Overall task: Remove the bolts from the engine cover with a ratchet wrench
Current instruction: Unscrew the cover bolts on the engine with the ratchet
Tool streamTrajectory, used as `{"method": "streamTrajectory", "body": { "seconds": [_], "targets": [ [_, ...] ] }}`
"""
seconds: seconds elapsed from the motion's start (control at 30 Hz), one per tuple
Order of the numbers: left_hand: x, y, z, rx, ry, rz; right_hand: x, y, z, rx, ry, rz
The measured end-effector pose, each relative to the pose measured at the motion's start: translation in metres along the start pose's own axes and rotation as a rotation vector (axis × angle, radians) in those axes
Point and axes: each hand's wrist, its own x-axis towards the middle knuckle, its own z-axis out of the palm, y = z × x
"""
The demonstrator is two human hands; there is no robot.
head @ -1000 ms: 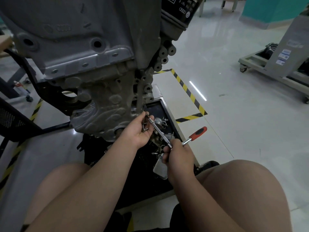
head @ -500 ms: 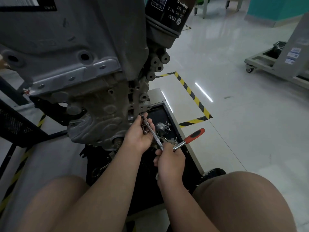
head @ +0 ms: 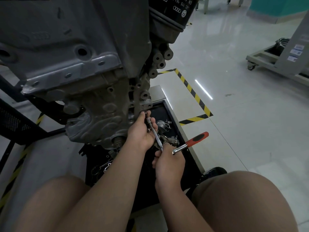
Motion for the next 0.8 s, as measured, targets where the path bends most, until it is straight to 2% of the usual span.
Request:
{"method": "streamTrajectory", "body": {
  "seconds": [0.27,0.57,0.8],
  "targets": [
    [-0.0034,0.0015,-0.0009,-0.127,-0.053,-0.059,-0.0029,0.0035,0.0009,-0.033,-0.021,-0.035],
    [-0.0047,0.0011,0.0064,-0.104,-0.004,-0.066,0.0005,0.0016,-0.0014,-0.055,-0.009,-0.089],
    [-0.0025,-0.0017,0.0014,-0.119,0.034,-0.1,0.0005,0.0008,-0.002,-0.07,-0.02,-0.053]
  ]
}}
